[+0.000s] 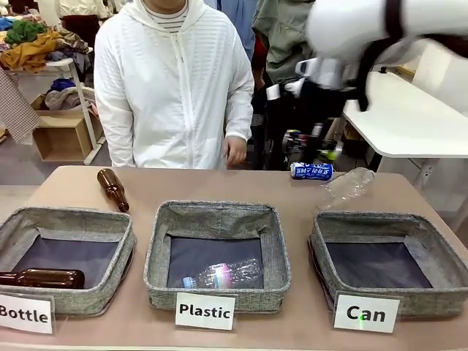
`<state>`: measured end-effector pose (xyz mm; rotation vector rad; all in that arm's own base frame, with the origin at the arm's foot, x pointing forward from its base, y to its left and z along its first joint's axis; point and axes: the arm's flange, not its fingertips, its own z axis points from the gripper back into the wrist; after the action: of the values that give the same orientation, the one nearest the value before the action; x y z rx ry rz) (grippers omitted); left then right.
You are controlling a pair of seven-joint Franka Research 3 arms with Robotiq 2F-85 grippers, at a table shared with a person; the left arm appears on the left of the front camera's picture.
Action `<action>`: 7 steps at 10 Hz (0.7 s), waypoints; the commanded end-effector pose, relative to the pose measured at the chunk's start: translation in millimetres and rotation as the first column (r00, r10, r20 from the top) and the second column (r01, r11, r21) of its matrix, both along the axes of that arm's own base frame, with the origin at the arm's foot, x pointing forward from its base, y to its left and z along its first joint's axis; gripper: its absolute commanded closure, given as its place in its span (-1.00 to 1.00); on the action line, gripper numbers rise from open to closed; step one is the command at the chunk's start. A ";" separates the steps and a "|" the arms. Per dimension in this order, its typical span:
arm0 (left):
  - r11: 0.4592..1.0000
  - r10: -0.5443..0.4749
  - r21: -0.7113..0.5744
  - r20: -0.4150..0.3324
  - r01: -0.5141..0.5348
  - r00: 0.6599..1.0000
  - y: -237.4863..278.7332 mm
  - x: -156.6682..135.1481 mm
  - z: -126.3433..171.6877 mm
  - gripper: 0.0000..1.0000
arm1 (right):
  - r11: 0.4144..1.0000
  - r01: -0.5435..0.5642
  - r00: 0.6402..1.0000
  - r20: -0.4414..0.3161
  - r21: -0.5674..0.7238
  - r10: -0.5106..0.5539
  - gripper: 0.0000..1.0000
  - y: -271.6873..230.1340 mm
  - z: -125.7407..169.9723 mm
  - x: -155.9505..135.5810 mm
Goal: Sort the can waste into the basket.
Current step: Pick up the can waste from the table and place it in the right Fabric basket.
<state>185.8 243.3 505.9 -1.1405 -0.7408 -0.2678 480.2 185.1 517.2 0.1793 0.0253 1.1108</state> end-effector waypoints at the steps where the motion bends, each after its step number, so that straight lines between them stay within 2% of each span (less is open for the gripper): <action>1: 1.000 0.002 -0.019 -0.006 -0.002 1.000 0.1 1.4 4.8 -1.00 | 0.991 -0.135 0.988 -0.066 0.022 0.136 1.00 -49.7 -6.3 -75.7; 3: 1.000 0.002 -0.019 -0.006 -0.002 1.000 0.1 1.4 4.8 -1.00 | 0.983 -0.177 0.984 0.013 0.047 0.177 1.00 -98.4 -15.7 -116.7; 4: 1.000 0.002 -0.019 -0.006 -0.002 1.000 0.1 1.4 4.8 -1.00 | 0.986 -0.153 0.986 0.080 0.070 0.147 1.00 -118.4 -21.6 -121.9; 5: 1.000 0.002 -0.019 -0.006 -0.002 1.000 0.1 1.4 4.8 -1.00 | 0.986 -0.142 0.985 0.116 0.086 0.131 1.00 -131.7 -24.8 -119.0; 7: 1.000 0.002 -0.019 -0.006 -0.002 1.000 0.1 1.4 4.8 -1.00 | 0.987 -0.138 0.983 0.131 0.082 0.127 1.00 -149.4 -30.6 -108.4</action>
<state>185.9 243.3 505.8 -1.1410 -0.7405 -0.2675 361.7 36.4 493.8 0.2000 -0.1101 1.2254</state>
